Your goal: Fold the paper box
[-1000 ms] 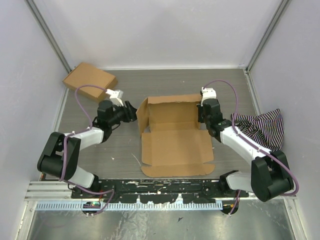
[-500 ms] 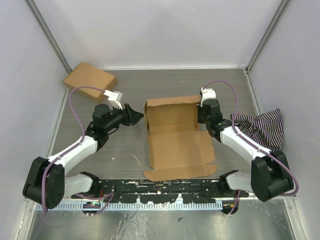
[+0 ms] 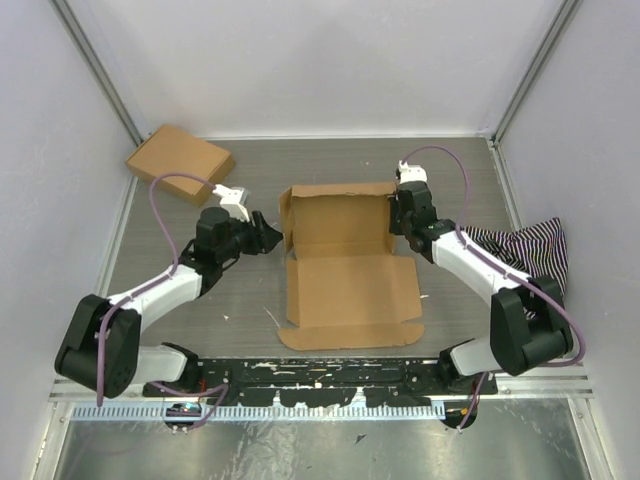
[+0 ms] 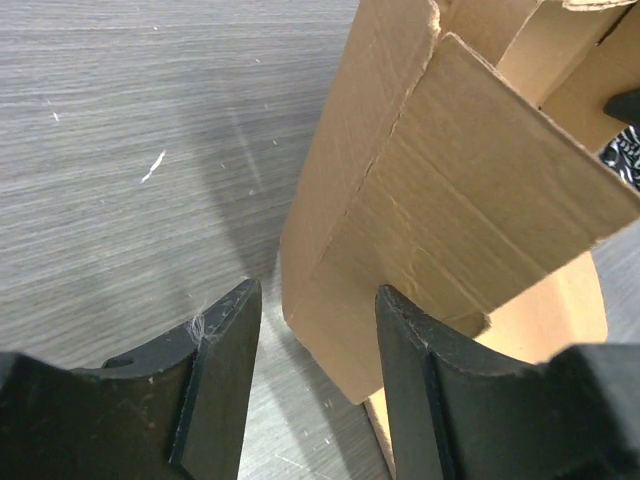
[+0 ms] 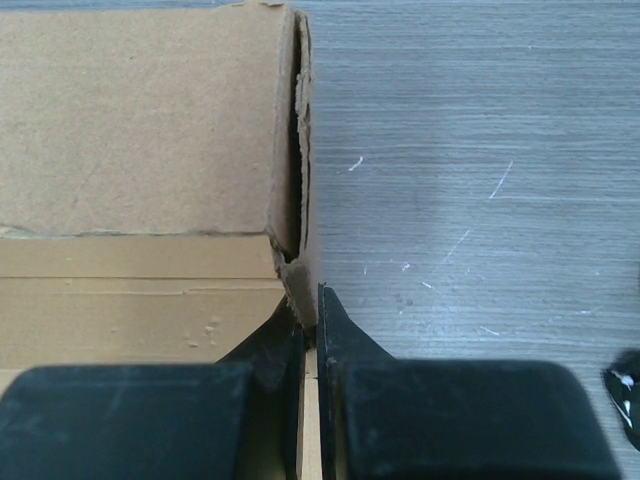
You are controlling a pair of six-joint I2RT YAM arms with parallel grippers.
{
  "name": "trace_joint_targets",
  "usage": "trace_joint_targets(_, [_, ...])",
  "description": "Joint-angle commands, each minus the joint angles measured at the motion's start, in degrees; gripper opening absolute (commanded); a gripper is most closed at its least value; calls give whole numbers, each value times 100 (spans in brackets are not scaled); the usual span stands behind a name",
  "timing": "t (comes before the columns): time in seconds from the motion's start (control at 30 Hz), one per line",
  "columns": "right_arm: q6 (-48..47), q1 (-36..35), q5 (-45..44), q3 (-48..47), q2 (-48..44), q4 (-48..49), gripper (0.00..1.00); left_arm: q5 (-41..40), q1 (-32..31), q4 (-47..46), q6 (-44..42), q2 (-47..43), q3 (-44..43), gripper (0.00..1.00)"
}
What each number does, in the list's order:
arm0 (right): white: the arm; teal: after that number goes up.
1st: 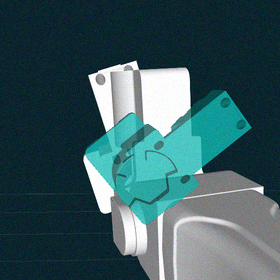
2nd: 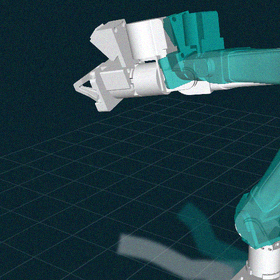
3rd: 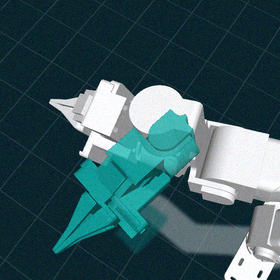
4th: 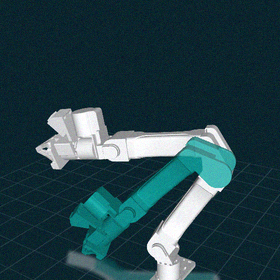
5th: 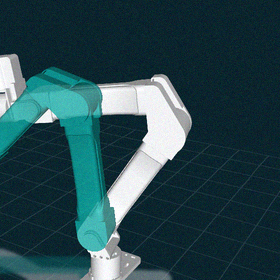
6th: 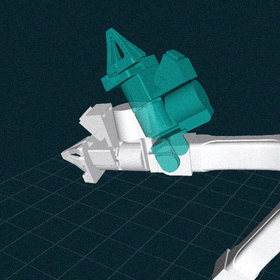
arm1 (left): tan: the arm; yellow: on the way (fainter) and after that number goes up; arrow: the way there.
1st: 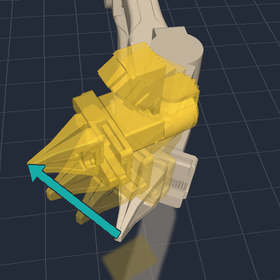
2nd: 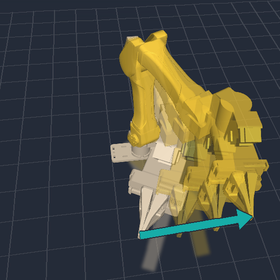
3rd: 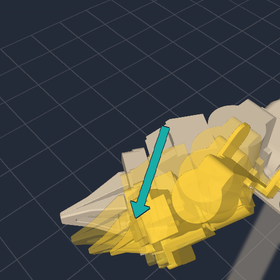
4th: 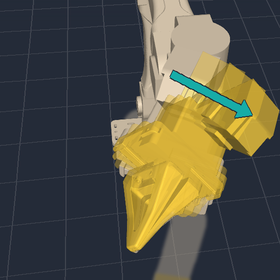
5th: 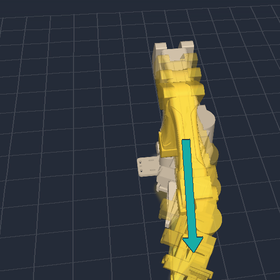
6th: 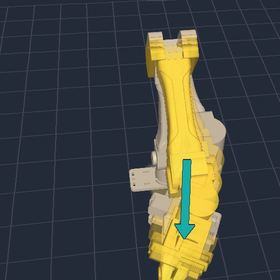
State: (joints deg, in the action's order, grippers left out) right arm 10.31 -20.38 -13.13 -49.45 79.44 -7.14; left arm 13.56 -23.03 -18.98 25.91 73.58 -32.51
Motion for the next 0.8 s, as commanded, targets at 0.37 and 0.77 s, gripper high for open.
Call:
trace_joint_targets(0.37, [-67,47,111,-1191,1091,-529,1,-1300,26,820,-756,1166,-1471,57])
trace_joint_targets(0.77, [296,282,450,-2569,2089,-1812,1,-1124,-3,1952,132,-847,-894,54])
